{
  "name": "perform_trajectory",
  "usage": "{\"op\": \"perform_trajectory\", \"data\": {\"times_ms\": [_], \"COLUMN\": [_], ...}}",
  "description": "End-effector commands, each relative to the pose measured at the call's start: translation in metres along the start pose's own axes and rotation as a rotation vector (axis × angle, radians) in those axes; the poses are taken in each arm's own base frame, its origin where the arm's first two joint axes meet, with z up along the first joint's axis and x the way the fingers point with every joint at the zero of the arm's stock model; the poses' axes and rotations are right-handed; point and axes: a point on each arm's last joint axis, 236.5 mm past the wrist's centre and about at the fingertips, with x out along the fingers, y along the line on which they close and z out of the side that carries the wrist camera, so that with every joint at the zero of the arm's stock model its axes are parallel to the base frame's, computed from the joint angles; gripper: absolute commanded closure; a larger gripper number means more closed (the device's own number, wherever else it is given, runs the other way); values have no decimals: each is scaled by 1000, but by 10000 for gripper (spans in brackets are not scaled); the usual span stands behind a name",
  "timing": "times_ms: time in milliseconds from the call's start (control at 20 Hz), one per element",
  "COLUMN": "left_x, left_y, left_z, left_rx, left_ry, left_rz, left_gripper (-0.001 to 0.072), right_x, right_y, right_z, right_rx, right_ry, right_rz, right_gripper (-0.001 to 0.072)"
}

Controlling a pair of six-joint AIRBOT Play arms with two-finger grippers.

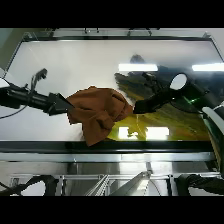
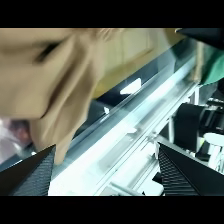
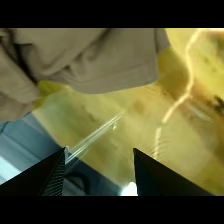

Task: Fold the shirts.

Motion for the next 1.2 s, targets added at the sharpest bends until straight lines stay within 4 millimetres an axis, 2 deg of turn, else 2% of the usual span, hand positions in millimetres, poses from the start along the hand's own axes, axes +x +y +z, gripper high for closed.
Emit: {"op": "perform_trajectory", "data": {"times_ms": [0,150,250,450,500,550,600,650,700,750,850,900,950,1050,1150], "left_x": [44,80,99,116,118,118,118,117,116,115,108,101,91,57,3], "left_y": [30,37,41,41,41,40,40,39,38,37,27,15,-5,-64,-133], "left_z": [-27,-43,-47,-34,-29,-24,-19,-14,-10,-7,4,8,15,34,51], "left_rx": [-58,-67,-67,-38,-29,-20,-13,-5,2,13,48,73,107,213,366], "left_ry": [40,128,178,222,222,219,214,210,206,199,188,184,163,76,-54], "left_rz": [42,45,41,37,38,40,40,39,39,40,30,15,-20,-107,-182], "left_gripper": [-9,-9,-9,-7,33,154,271,351,490,689,684,684,683,683,683], "right_x": [41,63,71,80,82,85,88,88,85,79,56,36,13,-58,-142], "right_y": [-33,-45,-39,-18,-15,-13,-9,-4,2,8,16,18,21,32,48], "right_z": [-2,6,21,55,62,69,75,81,87,93,106,114,123,144,156], "right_rx": [66,89,93,99,114,129,135,122,108,92,58,43,23,-46,-128], "right_ry": [-2,25,14,-46,-57,-65,-74,-89,-108,-127,-158,-185,-220,-343,-506], "right_rz": [-42,-42,3,120,142,162,186,213,238,265,307,321,327,324,292], "right_gripper": [253,253,253,256,257,267,398,605,689,687,689,689,689,689,689]}}
